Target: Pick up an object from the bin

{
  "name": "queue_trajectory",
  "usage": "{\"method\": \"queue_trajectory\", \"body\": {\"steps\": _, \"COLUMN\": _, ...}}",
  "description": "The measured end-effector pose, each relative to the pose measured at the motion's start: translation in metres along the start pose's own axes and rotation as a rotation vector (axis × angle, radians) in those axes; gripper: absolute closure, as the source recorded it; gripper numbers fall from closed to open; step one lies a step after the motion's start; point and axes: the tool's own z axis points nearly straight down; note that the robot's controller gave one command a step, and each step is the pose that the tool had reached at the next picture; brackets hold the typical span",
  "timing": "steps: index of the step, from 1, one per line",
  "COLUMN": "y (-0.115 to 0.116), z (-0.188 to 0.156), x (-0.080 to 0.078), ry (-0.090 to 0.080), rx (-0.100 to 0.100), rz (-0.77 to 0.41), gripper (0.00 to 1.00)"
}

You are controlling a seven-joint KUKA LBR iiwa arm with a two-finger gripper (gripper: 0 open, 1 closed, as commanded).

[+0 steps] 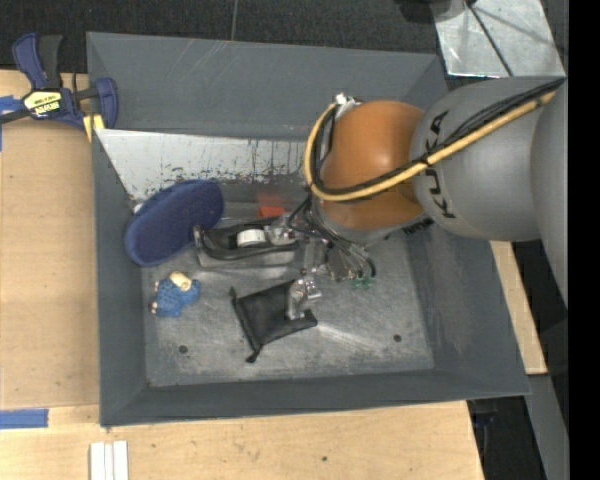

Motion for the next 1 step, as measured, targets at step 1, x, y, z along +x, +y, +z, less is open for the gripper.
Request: {"method": "queue_trajectory", "body": {"steps": 1, "y": 0.0002, "z": -0.0005, "x": -0.0001, "ry": 0.000, "rx": -0.001, "rz": 0.003, "gripper": 0.00}}
